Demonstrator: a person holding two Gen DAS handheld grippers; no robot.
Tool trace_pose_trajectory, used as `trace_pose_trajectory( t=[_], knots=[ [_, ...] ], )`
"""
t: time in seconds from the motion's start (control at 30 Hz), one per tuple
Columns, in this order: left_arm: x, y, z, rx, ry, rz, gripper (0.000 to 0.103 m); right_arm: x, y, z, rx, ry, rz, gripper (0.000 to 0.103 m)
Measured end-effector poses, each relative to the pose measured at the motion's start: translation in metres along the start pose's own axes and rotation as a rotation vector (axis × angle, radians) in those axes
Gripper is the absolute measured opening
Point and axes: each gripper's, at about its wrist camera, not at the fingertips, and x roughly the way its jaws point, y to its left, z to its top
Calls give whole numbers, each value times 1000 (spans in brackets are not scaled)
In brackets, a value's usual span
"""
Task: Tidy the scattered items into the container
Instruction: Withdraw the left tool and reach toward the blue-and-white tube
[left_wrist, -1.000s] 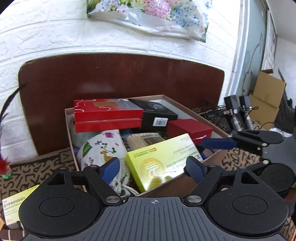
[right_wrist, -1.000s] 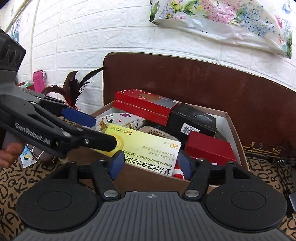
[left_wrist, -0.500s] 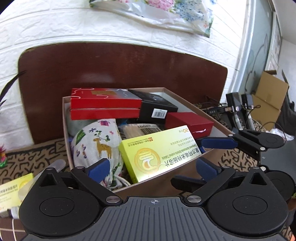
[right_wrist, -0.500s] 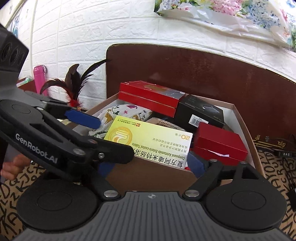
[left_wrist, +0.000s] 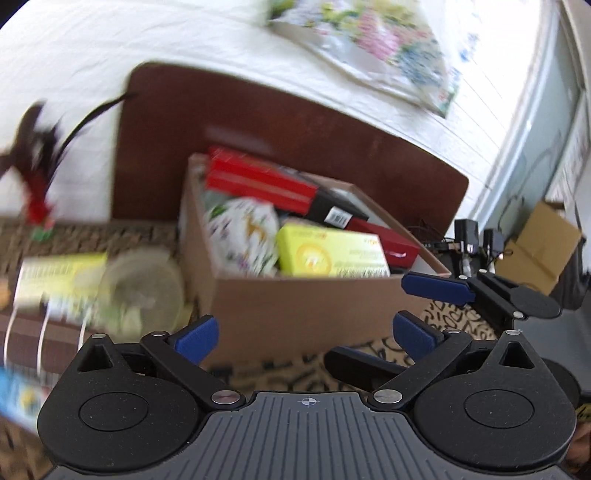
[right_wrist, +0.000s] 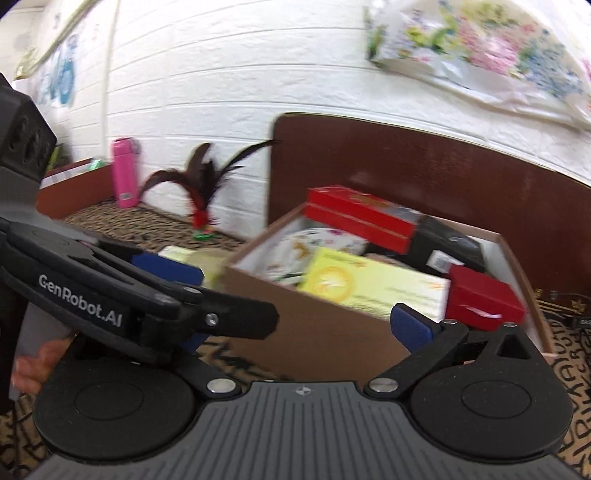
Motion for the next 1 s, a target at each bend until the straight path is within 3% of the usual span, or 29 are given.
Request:
trace_pose_trajectory(
  t=[0.17, 0.5, 1.0],
  knots=[
    [-25, 20, -29, -116, 20, 18, 103, -5, 39, -10, -20, 6, 66, 102],
    [-72, 35, -62, -157, -15, 50, 103, -15, 101, -27, 25, 48, 200, 103],
    [-135, 123, -111, -314, -58, 242, 103, 6, 178, -44, 23, 160, 284, 103]
  ],
)
